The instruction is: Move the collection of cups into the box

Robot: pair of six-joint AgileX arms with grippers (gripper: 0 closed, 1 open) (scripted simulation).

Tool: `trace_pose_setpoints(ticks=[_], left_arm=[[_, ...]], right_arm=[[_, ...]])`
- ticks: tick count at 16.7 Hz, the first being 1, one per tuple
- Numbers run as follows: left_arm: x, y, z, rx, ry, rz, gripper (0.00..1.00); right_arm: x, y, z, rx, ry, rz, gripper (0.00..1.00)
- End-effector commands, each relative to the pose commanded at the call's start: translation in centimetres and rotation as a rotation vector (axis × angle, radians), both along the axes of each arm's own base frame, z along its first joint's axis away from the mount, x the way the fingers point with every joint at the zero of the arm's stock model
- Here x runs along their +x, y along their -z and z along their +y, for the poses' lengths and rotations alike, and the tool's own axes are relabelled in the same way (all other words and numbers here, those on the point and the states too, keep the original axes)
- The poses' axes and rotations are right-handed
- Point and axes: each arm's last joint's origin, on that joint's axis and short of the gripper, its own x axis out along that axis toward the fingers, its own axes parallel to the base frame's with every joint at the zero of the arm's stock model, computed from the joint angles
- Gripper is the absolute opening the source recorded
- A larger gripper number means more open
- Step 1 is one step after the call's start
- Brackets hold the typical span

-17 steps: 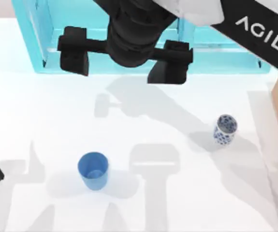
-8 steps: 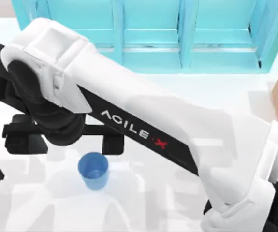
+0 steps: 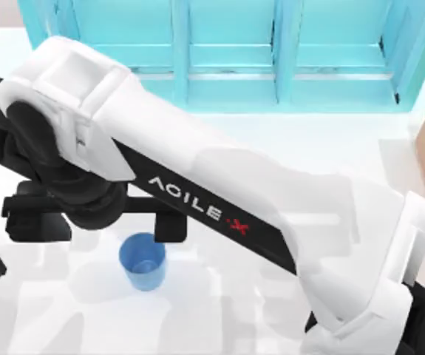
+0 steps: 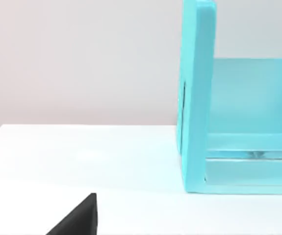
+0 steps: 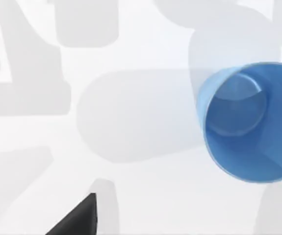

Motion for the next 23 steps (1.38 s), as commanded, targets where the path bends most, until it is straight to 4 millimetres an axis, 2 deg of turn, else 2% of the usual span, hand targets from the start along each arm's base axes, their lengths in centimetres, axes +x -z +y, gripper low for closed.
trace_pose_setpoints(ticks=[4,12,14,18,23], left_arm=[[0.0,0.0,0.0,0.0,0.0,0.0,1.0],[0.0,0.0,0.0,0.0,0.0,0.0,1.0],[0.0,0.0,0.0,0.0,0.0,0.0,1.0],[0.0,0.0,0.0,0.0,0.0,0.0,1.0],[0.0,0.0,0.0,0.0,0.0,0.0,1.0]], right_arm=[[0.5,2.1,0.6,-0.007,-0.002,0.002,1.0],[1.8,8.6,0.5,0.003,-0.003,-0.003,1.0],[1.9,9.4,0.4,-0.001,-0.003,-0.001,1.0],[1.9,9.4,0.4,-0.001,-0.003,-0.001,1.0],[1.9,9.4,0.4,-0.001,-0.003,-0.001,0.62]])
